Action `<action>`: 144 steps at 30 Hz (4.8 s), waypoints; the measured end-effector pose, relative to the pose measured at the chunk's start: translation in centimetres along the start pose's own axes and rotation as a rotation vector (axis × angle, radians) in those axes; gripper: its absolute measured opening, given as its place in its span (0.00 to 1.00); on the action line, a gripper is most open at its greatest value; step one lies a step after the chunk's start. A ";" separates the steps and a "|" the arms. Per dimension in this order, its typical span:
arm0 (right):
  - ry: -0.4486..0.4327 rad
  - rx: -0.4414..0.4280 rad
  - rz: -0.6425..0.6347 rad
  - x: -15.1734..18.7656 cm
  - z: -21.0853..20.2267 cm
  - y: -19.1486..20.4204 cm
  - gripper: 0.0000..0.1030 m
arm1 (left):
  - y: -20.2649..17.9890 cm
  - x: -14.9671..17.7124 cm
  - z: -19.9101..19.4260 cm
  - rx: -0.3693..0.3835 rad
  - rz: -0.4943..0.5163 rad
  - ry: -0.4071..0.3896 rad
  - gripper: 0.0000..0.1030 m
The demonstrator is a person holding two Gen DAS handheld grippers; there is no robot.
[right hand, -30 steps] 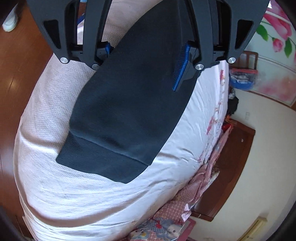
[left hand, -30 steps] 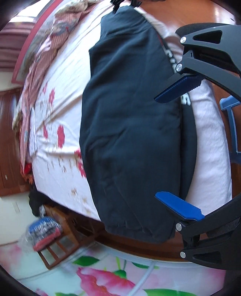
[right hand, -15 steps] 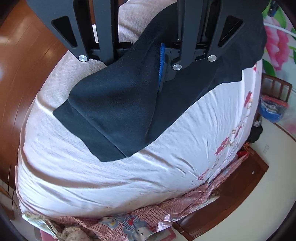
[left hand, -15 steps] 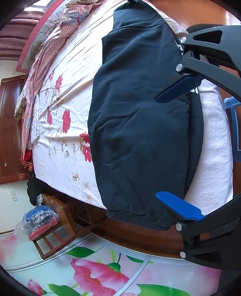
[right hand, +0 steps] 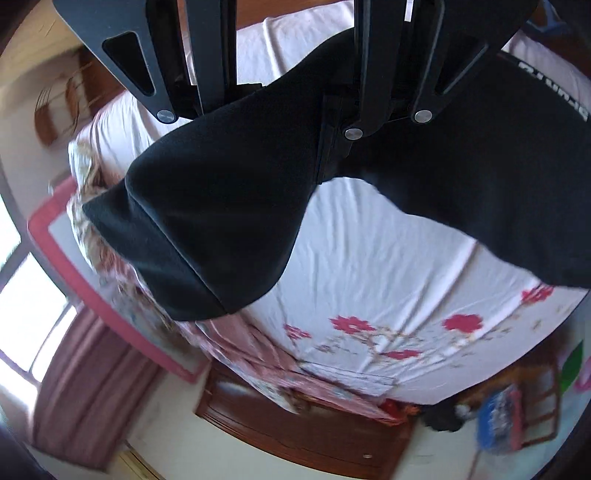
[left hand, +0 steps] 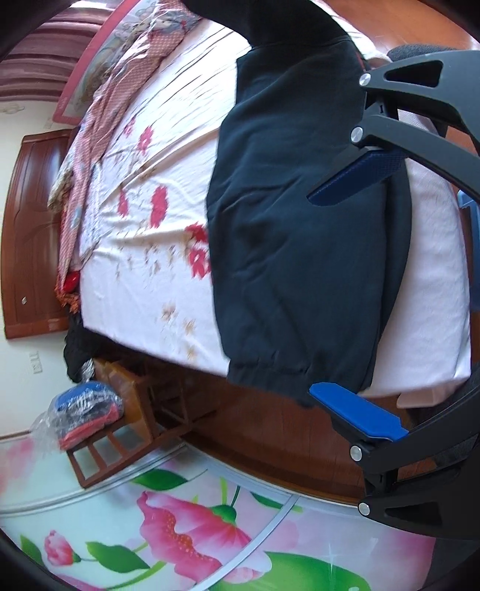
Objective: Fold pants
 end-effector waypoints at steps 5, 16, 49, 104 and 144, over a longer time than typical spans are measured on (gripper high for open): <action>-0.013 -0.047 -0.275 -0.6 1.3 12.3 0.18 | 2.7 -0.3 0.0 -0.014 -0.048 -0.010 0.95; 0.029 0.063 -0.763 7.1 4.4 24.8 0.27 | 4.3 1.4 1.8 -0.004 -0.088 0.027 0.96; -0.023 -0.378 -0.355 5.6 0.3 20.4 0.21 | 0.6 1.7 0.9 0.054 -0.015 0.031 0.96; 0.267 -0.678 0.154 -0.1 4.1 17.9 0.15 | 0.6 0.9 0.7 0.122 -0.037 -0.031 0.97; 0.229 -0.834 0.475 -1.6 5.6 18.5 0.49 | 1.6 1.2 0.0 0.117 -0.028 -0.073 0.98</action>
Point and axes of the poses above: each gripper's, at about its wrist camera, not at the fingertips, and z roughly the way its jaws point, y to its left, x to its underside, the point moved 3 cm from there along z, roughly the way its jaws point, and after that the axes turned 7 degrees about -x, right-handed, at the moved point
